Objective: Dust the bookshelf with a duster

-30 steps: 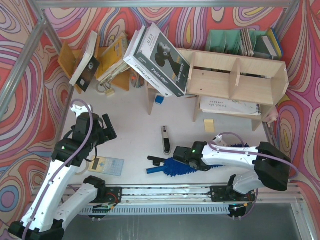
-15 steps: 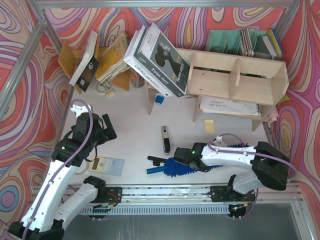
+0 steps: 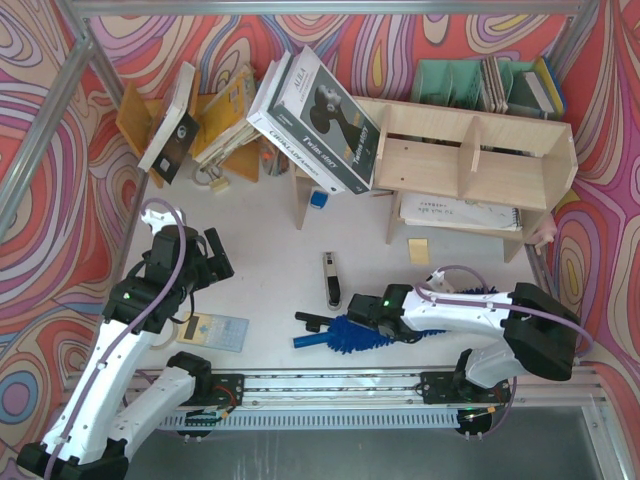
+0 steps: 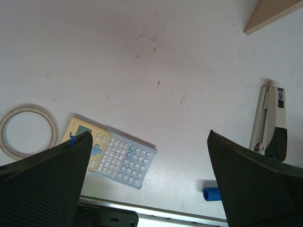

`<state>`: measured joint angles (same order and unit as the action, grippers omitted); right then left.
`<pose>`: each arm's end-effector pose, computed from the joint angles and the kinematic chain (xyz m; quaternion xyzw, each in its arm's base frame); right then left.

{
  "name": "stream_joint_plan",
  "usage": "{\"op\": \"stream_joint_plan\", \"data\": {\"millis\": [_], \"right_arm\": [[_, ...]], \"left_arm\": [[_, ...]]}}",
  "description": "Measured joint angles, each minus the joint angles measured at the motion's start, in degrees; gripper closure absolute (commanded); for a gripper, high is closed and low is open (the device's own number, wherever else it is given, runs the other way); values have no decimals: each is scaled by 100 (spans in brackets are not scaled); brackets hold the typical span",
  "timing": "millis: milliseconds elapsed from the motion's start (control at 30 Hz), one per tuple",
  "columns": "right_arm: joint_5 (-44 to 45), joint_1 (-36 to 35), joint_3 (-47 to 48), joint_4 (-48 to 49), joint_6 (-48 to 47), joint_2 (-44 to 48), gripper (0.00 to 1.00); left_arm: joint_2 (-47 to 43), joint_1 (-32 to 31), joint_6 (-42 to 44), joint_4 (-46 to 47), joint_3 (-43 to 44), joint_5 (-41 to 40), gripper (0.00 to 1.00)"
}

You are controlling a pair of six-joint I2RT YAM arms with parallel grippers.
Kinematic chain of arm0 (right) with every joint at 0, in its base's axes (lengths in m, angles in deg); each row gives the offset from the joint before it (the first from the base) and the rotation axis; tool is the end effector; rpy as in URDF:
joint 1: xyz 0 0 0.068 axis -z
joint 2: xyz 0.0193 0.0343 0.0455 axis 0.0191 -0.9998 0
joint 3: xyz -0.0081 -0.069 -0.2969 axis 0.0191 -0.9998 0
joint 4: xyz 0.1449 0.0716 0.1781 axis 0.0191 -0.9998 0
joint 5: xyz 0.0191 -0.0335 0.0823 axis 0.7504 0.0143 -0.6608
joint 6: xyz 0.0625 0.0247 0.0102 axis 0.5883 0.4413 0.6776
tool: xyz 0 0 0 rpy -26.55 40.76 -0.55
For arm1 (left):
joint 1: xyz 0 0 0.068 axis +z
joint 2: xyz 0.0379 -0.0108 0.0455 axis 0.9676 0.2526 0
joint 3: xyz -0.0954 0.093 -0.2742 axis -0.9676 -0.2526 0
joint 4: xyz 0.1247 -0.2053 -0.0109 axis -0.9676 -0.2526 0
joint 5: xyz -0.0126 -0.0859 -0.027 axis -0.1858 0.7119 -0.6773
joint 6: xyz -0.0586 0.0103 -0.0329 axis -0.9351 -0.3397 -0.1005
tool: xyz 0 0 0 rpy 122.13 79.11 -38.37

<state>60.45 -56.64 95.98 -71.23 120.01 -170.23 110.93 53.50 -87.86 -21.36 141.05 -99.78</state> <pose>0.1203 0.1320 0.1974 0.4670 0.8299 -0.0664 0.2981 0.1061 -0.0248 0.3454 -0.1410 0.8817 -0.0690 0.4449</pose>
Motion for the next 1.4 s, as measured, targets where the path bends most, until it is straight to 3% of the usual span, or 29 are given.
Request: {"op": "stream_joint_plan", "data": {"millis": [933, 1400], "right_arm": [[813, 0, 463, -348, 0, 334, 78], [1016, 223, 903, 557, -413, -118, 77]], "left_arm": [[0, 0, 0, 0, 0, -2, 2], [0, 0, 0, -2, 0, -4, 2]]}}
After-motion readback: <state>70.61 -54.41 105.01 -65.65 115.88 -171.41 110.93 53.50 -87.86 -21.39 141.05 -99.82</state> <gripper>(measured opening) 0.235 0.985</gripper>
